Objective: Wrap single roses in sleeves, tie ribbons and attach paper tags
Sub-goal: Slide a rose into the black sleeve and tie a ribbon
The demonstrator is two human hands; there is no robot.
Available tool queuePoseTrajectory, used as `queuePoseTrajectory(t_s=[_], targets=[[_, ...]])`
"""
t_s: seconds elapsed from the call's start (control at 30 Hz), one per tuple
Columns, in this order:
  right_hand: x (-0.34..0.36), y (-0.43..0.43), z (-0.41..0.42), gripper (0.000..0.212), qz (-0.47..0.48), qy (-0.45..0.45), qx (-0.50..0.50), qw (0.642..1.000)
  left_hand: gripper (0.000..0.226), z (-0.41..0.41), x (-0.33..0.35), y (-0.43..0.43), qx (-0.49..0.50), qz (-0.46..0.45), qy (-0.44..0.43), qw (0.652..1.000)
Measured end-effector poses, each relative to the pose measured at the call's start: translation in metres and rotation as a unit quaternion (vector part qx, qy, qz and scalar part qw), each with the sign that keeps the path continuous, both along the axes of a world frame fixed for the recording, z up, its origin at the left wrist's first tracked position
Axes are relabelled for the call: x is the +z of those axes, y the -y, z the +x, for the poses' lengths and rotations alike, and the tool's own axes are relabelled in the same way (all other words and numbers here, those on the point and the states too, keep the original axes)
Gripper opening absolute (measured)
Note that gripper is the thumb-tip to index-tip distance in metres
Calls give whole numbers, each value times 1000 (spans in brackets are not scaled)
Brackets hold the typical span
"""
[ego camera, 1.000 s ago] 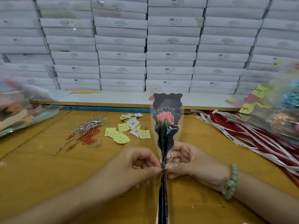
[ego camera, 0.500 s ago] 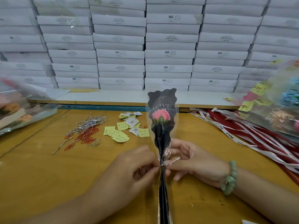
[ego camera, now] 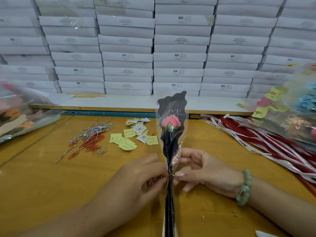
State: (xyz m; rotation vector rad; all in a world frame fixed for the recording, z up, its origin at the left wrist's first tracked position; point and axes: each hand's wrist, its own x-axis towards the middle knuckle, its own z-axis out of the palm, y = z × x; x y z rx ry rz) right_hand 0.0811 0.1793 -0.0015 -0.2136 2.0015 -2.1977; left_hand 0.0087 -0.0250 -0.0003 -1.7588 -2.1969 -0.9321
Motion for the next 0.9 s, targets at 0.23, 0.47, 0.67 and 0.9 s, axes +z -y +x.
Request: queuePoseTrajectory(t_s=[0.23,0.47,0.67,0.9], targets=[[0,0,-1,37,-35,13,-9,999,15,3,3,1,4,-24,-57,998],[-1,-2,-1,40,11,5,7,1000,14,3,3,1,-2,-19,-63,998],[-1,0,-1,38,19,-17,7,1000,9,-3,-3,1,-4,35,167,985],[-1,2,-1,44,9,-24,-12,1000,16,-11,-5,-3,7,38,383,923]])
